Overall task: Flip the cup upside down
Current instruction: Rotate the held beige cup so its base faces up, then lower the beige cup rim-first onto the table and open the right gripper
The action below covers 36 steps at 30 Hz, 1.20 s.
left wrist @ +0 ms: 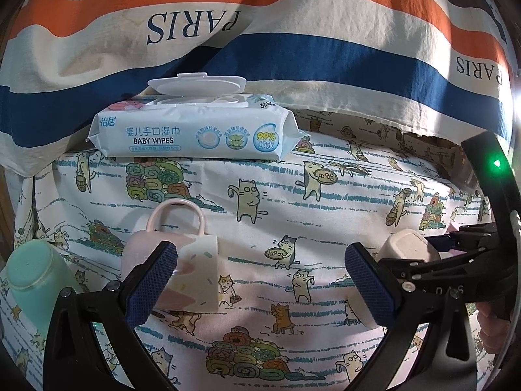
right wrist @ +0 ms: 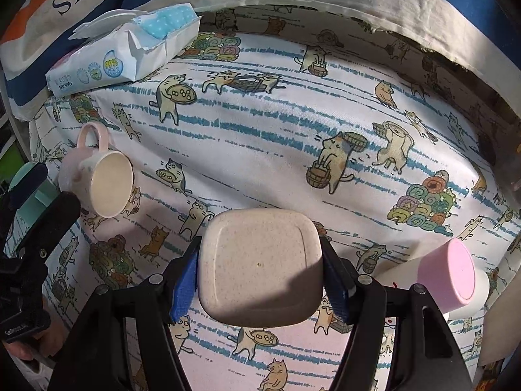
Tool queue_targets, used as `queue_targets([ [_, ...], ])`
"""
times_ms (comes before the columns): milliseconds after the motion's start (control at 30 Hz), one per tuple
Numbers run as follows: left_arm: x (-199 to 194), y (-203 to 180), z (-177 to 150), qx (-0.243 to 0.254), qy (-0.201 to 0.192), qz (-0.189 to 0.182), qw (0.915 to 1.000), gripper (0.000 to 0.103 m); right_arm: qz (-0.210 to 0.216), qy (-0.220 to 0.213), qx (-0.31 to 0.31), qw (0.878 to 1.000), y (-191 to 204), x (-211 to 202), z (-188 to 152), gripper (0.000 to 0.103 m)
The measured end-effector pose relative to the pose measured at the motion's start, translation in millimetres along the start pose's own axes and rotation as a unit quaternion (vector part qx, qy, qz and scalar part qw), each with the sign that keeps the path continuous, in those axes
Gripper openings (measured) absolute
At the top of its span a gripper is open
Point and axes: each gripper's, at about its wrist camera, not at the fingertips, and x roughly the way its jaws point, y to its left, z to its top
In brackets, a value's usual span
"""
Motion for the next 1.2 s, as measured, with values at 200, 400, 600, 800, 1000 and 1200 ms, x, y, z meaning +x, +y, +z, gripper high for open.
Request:
queue_targets([
  [200, 2, -2, -1, 0.010, -0.002, 0.005, 0.9999, 0.102, 0.007, -0.008, 0.015, 1.000, -7, 10, 0, 0.069],
  [400, -3, -2, 2, 0.010, -0.011, -0.001, 0.9999, 0.102, 0.035, -0.059, 0.040, 0.997, -24, -10, -5, 0.082],
  [600, -14, -9, 0, 0.035, -0.043, -0.003, 0.9985, 0.102, 0.023, -0.167, 0.059, 0.984, -39, -60, -19, 0.085],
  [800, -36, -19, 0, 0.048, -0.087, -0.033, 0.9945, 0.102, -0.007, -0.276, 0.063, 0.959, -53, -106, -46, 0.102],
  [1000, -42, -33, -8, 0.079, -0.112, -0.034, 0.9900, 0.102, -0.024, -0.311, 0.082, 0.947, -73, -104, -68, 0.102],
  [1200, -44, -37, -16, 0.078, -0.128, -0.036, 0.9881, 0.102, -0.035, -0.320, 0.090, 0.943, -77, -86, -88, 0.102],
])
